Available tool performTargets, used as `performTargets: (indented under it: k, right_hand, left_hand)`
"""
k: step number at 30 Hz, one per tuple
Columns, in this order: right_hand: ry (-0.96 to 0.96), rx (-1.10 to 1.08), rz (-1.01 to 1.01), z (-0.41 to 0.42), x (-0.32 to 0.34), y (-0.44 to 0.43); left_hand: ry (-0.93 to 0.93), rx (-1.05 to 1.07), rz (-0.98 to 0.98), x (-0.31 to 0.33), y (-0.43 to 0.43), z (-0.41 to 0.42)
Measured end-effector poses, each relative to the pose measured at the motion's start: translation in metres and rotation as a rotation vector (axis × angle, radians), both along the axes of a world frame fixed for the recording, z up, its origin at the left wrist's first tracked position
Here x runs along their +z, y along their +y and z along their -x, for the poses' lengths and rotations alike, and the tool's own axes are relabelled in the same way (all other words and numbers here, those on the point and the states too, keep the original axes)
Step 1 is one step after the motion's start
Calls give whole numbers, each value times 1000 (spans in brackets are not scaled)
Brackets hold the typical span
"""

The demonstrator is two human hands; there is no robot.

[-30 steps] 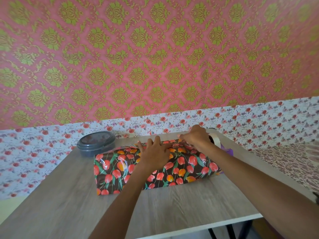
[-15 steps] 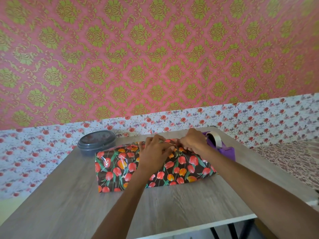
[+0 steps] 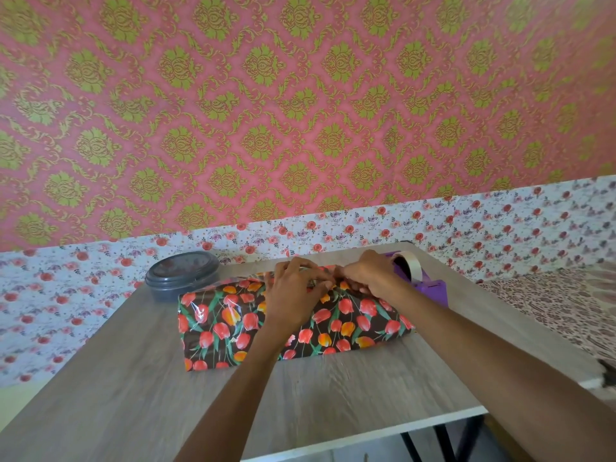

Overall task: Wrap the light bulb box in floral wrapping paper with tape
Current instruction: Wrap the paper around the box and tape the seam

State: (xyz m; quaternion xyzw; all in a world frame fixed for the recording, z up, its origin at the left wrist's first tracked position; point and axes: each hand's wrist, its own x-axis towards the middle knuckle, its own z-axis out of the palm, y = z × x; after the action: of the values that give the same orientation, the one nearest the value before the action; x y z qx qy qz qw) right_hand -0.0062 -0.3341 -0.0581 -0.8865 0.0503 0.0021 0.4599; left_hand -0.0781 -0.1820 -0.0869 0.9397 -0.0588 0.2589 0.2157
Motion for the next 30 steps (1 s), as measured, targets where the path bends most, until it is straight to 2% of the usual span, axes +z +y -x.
performTargets:
  k: [7,11,16,23,26,30]
  right_hand:
    - [-28,-8,70,-5,-5,10]
    - [-55,18,145,0,-4,14]
    - [-86,27,141,1,-5,16]
    - [-86,-6,95,1,-4,12]
    - [-66,-4,2,-3,-7,4]
    - [-60,103,-73,-1,-12,0]
  left_hand:
    - [130,86,-165,0,0,-4]
    - [147,87,-148,0,0,-4]
    - [139,109,-123,1,-2,-2]
    - [137,110,-92,0,-1,-2]
    - [149,115,-86,1,-2,-1]
    - [179,123,-197,-1,-4,-2]
